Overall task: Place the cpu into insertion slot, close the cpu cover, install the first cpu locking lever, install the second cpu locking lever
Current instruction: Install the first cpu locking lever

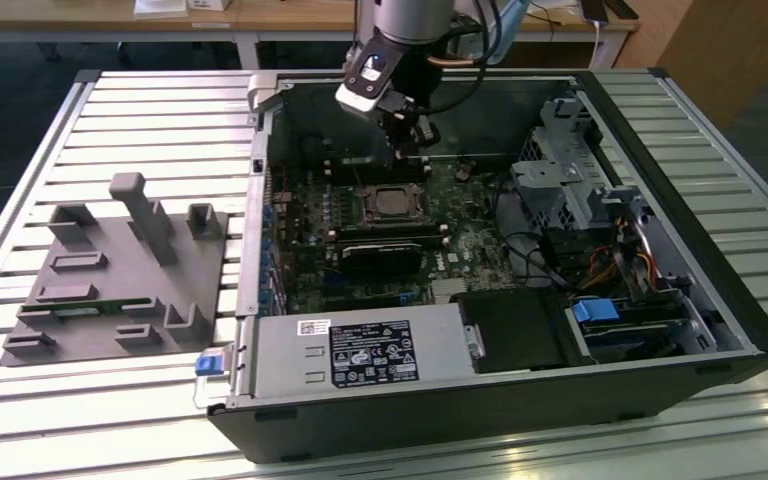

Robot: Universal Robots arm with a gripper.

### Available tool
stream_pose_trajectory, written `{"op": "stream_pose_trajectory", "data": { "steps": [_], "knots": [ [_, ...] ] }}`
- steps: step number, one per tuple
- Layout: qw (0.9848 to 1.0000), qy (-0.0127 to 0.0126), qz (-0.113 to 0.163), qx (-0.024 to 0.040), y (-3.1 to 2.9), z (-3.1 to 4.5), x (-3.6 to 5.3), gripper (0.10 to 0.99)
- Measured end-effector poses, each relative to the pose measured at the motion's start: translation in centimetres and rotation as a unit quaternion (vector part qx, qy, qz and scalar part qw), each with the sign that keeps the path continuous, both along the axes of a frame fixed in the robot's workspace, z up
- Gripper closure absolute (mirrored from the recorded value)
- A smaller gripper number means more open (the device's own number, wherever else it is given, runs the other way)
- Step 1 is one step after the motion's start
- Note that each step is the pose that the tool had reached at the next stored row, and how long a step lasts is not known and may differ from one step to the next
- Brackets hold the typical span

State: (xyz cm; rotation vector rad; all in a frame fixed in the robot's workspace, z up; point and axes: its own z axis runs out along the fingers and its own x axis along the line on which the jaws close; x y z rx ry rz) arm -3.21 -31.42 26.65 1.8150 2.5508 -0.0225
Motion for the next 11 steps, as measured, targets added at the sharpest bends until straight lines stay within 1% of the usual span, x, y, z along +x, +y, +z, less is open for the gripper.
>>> {"op": "stream_pose_trajectory", "data": {
  "steps": [3,6,11],
  "knots": [
    [0.9999,0.0000,0.017,-0.0001,0.04,-0.05,-0.02,0.965],
    [0.9991,0.0001,0.042,-0.0002,0.06,-0.09,-0.03,0.965],
    [0.9966,0.0001,0.082,-0.0002,0.06,-0.12,-0.03,0.965]
  ]
}}
